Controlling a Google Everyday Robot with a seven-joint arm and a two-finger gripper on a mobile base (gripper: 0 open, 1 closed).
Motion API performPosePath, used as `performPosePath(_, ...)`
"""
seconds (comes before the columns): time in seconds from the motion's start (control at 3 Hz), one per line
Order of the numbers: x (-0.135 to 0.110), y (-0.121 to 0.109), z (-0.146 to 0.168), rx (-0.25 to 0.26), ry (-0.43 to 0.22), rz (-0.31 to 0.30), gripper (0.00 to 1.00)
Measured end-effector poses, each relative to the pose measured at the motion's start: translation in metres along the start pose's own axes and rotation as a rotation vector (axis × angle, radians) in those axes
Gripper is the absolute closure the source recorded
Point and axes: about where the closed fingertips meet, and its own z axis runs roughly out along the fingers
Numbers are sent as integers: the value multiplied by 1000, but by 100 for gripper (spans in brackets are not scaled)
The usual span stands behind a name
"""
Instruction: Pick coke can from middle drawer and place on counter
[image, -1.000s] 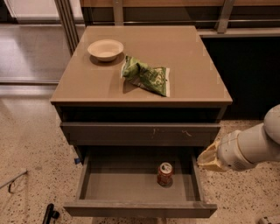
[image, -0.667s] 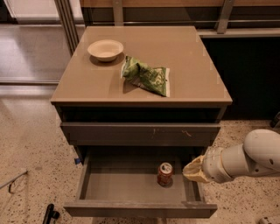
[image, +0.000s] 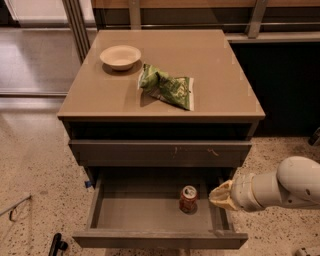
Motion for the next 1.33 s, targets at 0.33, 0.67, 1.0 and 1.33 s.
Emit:
performPosePath(0.33,23,-14,37,12,-83,-33,100)
performPosePath(0.67,23,-14,36,12,-82,-34,100)
performPosePath(1.0,18,-10,35,3,-71,-69,100)
performPosePath(1.33,23,-10,48,-6,-69,-96,90)
